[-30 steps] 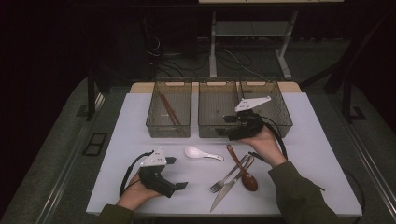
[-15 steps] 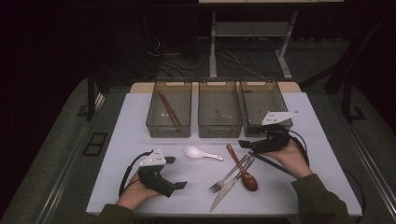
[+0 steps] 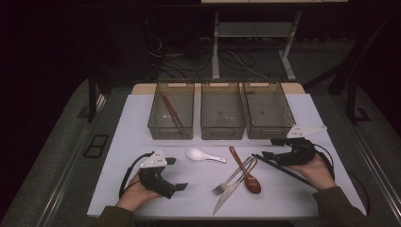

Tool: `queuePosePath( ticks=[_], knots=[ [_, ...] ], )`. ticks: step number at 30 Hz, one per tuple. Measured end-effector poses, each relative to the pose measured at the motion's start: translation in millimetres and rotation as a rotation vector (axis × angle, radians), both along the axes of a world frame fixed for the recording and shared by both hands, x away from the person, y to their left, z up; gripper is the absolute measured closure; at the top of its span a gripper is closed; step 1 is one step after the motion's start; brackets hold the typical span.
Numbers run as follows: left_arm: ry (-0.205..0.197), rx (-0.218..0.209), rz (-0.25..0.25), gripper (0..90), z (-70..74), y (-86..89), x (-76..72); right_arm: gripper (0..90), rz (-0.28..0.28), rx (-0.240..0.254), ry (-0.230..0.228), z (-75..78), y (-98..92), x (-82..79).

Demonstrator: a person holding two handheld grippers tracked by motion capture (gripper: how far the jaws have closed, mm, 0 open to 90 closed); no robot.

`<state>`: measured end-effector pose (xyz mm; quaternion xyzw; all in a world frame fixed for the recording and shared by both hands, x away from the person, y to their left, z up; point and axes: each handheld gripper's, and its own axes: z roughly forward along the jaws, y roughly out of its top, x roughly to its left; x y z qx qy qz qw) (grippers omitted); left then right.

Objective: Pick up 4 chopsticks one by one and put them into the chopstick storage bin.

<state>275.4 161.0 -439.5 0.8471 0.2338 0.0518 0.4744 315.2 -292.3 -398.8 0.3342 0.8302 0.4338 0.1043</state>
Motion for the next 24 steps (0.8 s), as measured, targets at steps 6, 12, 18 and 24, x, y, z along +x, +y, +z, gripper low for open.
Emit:
queuePosePath(
  ticks=[6,12,18,24],
  knots=[
    [0.001,0.005,-0.001,0.0,0.1,-1.8,-2.9,33.9,-0.032,-0.025,0.018,-7.4,-23.4,-11.5],
    [0.002,0.006,0.001,0.0,0.0,-1.2,-2.8,41.9,-0.036,-0.065,0.029,-15.4,-40.0,-22.0],
    [0.003,0.009,0.001,0.0,-0.4,-1.7,-2.7,61.9,-0.030,-0.110,0.073,-23.6,-53.1,-28.9],
    [0.005,0.005,0.003,0.0,-0.2,-2.0,-3.6,72.7,-0.022,-0.156,0.104,-30.3,-58.4,-28.4]
  ],
)
